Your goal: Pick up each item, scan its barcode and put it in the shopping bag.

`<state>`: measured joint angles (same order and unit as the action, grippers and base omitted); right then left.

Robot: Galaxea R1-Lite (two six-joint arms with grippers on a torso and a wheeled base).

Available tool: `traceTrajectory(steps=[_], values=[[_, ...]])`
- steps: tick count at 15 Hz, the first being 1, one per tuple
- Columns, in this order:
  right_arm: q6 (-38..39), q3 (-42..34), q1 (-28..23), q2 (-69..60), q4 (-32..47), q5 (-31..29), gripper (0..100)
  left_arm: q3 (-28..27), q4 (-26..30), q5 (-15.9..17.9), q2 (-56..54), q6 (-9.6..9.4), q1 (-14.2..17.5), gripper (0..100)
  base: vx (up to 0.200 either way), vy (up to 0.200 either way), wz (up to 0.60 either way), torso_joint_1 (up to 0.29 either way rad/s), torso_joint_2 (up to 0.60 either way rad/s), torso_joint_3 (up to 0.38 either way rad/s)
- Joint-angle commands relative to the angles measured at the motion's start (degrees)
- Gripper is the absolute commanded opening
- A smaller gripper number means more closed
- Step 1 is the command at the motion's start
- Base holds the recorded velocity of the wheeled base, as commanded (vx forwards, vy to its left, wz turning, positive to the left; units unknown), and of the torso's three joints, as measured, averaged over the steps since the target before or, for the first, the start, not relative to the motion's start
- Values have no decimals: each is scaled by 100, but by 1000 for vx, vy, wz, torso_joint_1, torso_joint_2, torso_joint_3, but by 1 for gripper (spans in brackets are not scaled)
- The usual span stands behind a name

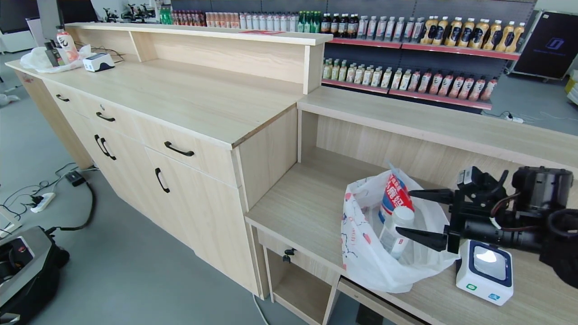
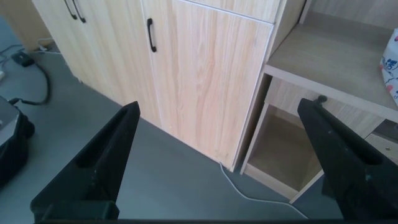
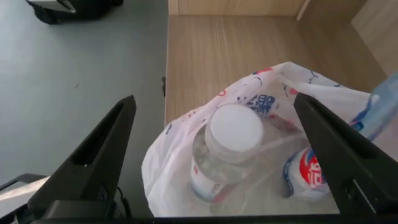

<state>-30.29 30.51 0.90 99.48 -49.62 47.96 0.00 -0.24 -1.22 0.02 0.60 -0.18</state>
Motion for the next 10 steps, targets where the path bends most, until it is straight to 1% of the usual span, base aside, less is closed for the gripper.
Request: traceTrajectory(steps=[1, 3, 4, 5, 6, 7, 10], values=[[-548, -300, -767, -1624, 760, -814, 100, 0, -2, -1, -2, 2, 1, 100, 0, 0, 0, 0, 0, 0], [-680, -450, -1409, -2134, 857, -1201, 100, 0, -2, -1, -2, 2, 1, 100, 0, 0, 0, 0, 0, 0], [-627, -432, -1602, -2380, 927, -1649, 100, 0, -2, -1, -2, 2, 1, 100, 0, 0, -600, 2, 2, 2], [-601, -423, -1637, -2424, 936, -1746, 100, 0, -2, -1, -2, 2, 1, 100, 0, 0, -600, 7, 2, -2], [-196, -265, -2085, -2723, 989, -2221, 100, 0, -11, -1, -2, 2, 1, 100, 0, 0, -600, -2, -2, 7], [-47, -125, -2402, -2793, 1156, -2370, 100, 0, -2, -1, -2, 2, 1, 100, 0, 0, -600, -12, -2, 7], [-20, 113, -3571, -3066, 2474, -2642, 100, 0, -2, -1, -2, 11, 1, 100, 0, 0, -600, 4, 4, 1]])
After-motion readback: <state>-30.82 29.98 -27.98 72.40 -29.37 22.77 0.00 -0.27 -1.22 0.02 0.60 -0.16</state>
